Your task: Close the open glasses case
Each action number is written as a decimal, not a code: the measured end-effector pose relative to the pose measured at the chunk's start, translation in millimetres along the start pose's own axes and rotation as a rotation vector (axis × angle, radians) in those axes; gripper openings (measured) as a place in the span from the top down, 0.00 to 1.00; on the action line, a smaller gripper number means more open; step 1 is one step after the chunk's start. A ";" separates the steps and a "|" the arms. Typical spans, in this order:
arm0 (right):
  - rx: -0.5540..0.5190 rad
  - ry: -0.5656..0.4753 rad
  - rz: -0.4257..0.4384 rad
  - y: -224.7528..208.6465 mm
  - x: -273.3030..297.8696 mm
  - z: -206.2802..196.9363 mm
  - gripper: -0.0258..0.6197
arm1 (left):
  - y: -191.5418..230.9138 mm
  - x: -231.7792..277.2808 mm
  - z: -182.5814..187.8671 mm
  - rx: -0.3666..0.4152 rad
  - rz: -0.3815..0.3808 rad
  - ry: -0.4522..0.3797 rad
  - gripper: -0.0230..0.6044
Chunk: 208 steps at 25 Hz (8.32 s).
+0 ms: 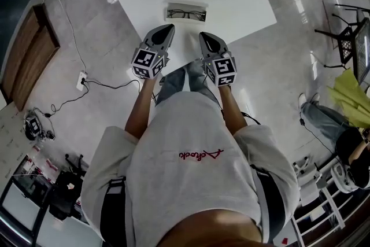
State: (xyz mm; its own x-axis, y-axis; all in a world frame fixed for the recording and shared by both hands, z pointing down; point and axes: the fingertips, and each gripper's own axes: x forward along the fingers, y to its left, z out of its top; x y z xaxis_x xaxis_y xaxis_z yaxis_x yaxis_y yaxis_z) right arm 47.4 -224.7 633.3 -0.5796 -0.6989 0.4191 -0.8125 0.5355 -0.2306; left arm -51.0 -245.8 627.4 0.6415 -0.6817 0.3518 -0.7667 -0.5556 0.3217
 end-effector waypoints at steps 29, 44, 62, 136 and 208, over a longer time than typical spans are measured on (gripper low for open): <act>-0.329 0.096 -0.004 -33.0 87.2 19.5 0.96 | -9.9 4.3 -3.8 -0.068 -0.003 -0.023 0.92; -1.094 0.214 -0.075 -26.7 93.4 9.8 0.91 | -5.8 3.4 -3.4 -0.080 -0.018 -0.021 0.92; -1.076 0.268 -0.077 -39.5 104.7 7.2 0.89 | -2.2 -0.7 -4.7 -0.087 -0.015 -0.026 0.92; -0.092 -0.128 -0.063 3.7 38.3 82.2 0.93 | -17.0 -3.3 59.0 0.047 -0.083 -0.105 0.92; -0.115 -0.351 -0.060 154.7 -216.2 10.0 0.93 | -210.2 -199.4 -1.6 0.209 -0.116 -0.282 0.92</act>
State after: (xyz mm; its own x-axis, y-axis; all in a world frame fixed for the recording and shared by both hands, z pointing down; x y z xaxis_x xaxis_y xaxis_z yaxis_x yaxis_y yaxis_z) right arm 46.4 4.6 498.2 -0.5337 -0.8400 0.0973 -0.8448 0.5244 -0.1062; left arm -17.7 7.7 491.0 0.7151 -0.6966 0.0579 -0.6962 -0.7023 0.1486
